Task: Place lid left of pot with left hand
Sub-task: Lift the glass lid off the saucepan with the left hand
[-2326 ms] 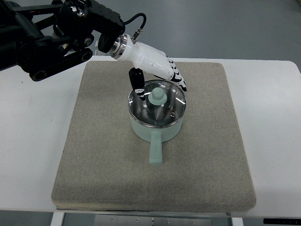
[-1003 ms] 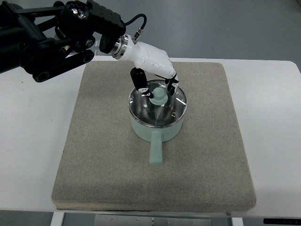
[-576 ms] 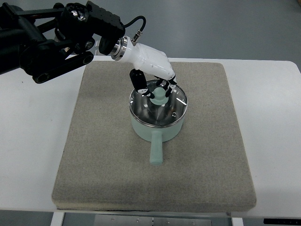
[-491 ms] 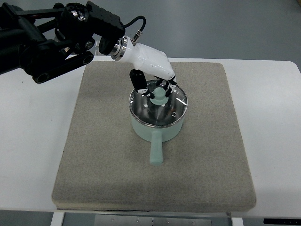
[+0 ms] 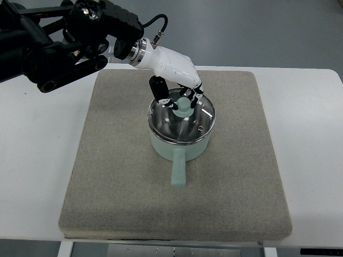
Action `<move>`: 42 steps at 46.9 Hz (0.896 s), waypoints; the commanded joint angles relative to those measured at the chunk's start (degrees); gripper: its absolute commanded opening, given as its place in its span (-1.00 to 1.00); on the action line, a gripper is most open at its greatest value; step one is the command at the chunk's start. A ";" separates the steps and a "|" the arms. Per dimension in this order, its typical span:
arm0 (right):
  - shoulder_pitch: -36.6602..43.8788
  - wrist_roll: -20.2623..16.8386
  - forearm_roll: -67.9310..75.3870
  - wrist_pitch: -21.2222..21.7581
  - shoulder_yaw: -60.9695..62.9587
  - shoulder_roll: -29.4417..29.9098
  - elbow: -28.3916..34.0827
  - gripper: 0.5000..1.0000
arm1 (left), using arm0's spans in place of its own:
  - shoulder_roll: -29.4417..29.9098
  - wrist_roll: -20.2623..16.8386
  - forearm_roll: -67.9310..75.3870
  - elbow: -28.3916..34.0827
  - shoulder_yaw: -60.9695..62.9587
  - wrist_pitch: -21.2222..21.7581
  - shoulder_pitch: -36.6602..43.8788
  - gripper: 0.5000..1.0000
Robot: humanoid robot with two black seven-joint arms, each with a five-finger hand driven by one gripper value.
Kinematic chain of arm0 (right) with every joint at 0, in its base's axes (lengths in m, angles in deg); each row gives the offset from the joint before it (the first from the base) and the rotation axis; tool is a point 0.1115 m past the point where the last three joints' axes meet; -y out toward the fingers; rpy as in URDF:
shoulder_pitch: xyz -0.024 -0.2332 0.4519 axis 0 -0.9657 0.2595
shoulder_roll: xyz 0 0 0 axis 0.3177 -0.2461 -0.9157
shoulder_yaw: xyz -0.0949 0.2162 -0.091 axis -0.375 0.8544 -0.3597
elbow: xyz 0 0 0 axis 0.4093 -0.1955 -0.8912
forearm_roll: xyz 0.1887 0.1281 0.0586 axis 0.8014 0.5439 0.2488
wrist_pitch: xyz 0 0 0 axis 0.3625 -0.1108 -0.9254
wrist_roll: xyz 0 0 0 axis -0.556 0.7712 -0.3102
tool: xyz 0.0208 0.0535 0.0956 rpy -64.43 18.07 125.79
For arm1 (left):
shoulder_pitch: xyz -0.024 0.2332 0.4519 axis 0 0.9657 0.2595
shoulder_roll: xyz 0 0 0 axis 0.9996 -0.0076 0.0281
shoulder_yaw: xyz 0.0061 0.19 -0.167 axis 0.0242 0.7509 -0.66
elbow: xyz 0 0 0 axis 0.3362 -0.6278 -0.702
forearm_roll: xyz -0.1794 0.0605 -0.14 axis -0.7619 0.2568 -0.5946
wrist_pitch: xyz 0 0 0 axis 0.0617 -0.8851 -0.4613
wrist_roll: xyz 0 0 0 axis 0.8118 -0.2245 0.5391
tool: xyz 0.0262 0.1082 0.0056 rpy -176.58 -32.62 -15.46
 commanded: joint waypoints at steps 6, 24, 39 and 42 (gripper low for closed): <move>-0.03 0.00 0.00 0.00 -0.02 0.00 0.00 0.69 | -0.08 0.00 -0.42 0.62 -0.16 0.07 -0.52 -1.00; -0.03 0.00 0.00 0.00 -0.02 0.00 0.00 0.69 | 0.09 0.00 -0.60 3.60 -2.01 0.43 -1.05 -1.00; -0.03 0.00 0.00 0.00 -0.02 0.00 0.00 0.69 | 0.80 0.00 -0.95 11.42 -1.57 0.51 -0.34 -1.00; -0.03 0.00 0.00 0.00 -0.02 0.00 0.00 0.69 | 1.06 0.00 -0.95 12.48 -1.39 0.51 -0.17 -1.00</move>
